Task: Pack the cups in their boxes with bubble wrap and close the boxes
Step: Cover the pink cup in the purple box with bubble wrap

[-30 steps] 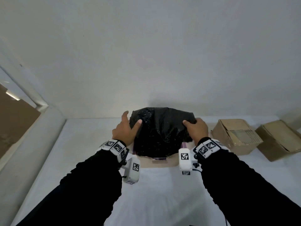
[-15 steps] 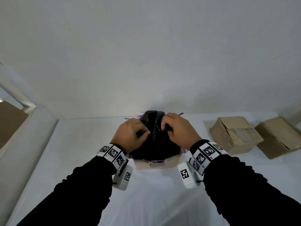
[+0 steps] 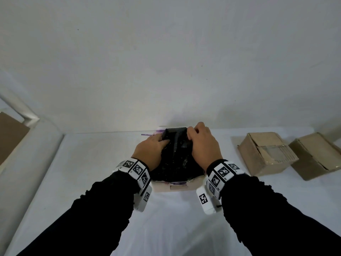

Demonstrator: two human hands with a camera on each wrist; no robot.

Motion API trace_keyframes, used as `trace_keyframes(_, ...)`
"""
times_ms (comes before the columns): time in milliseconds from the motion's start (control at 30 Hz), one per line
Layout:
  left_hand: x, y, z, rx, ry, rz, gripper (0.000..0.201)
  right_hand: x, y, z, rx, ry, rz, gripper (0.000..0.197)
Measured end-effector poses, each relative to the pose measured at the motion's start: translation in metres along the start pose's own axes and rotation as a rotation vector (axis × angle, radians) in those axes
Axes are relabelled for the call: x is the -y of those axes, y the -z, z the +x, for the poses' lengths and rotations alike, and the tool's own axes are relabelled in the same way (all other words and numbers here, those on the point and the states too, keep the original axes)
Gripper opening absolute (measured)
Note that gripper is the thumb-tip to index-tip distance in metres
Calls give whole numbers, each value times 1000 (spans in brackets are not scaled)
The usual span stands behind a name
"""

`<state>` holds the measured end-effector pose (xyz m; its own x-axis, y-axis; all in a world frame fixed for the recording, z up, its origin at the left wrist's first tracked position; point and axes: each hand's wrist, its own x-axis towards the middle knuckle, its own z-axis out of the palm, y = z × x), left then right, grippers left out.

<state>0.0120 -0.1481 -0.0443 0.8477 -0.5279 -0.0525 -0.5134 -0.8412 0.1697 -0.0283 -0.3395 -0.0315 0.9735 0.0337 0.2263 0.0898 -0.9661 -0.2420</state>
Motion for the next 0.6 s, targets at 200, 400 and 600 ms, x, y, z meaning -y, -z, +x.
trace_keyframes(200, -8, -5, 3, 25, 40, 407, 21, -5, -4, -1, -48, 127, -203, 25)
trace_keyframes(400, -3, -6, 4, -1, -56, 494, 31, -6, 0, -1, 393, 64, -318, 30)
trace_keyframes(600, -3, -13, 4, 56, -16, 343, 52, -8, -5, 0, 418, 31, -350, 35)
